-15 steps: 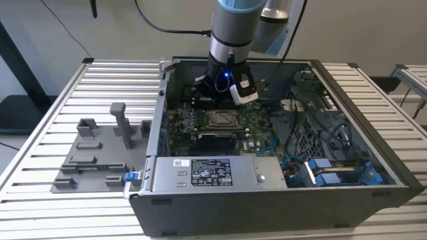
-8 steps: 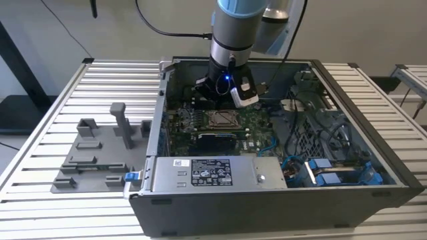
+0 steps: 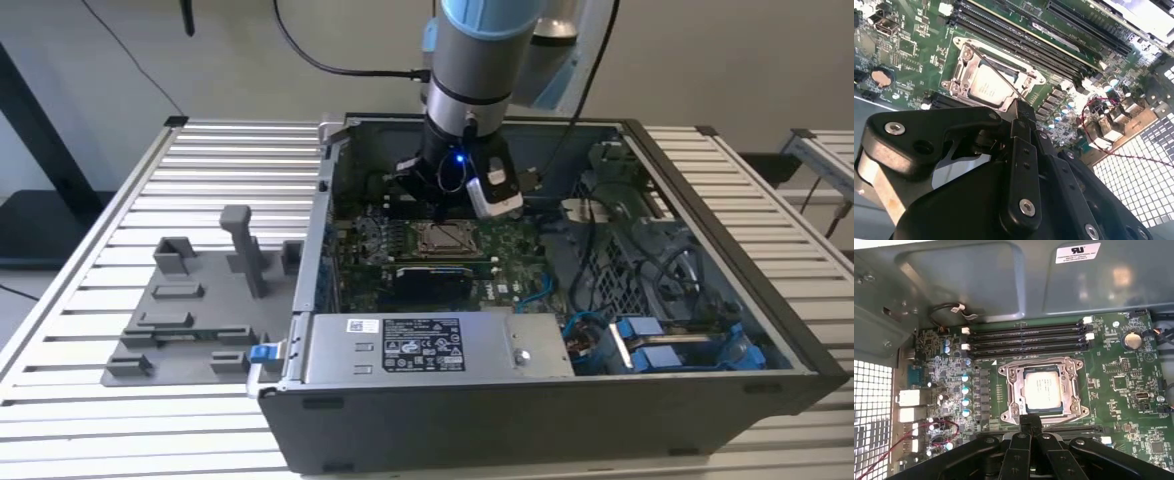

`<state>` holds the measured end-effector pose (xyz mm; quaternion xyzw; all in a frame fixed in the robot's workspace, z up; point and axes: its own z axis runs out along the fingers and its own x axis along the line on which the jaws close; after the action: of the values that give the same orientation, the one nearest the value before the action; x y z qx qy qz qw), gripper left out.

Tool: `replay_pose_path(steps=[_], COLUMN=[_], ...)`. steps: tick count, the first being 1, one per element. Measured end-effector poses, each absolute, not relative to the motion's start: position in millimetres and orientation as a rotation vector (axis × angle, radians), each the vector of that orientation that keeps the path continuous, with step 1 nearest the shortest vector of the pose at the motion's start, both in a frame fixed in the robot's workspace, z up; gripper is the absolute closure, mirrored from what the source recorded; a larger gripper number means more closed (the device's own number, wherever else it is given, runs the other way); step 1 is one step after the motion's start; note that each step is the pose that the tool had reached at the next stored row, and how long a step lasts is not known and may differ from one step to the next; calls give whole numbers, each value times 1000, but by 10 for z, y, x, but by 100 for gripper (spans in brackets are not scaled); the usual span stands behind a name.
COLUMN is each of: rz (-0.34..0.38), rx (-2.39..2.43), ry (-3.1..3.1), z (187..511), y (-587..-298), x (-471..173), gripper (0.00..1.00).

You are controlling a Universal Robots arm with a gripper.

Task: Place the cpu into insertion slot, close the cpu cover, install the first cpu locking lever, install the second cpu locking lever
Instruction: 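Install the second cpu locking lever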

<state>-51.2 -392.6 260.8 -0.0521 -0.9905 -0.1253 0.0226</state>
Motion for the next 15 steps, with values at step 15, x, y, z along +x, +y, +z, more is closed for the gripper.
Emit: replay_pose_path(steps=[15], rz=[-377], rx=[-169], ry=[-3070], z=[2508], y=[-3944], x=[-533], gripper=[89])
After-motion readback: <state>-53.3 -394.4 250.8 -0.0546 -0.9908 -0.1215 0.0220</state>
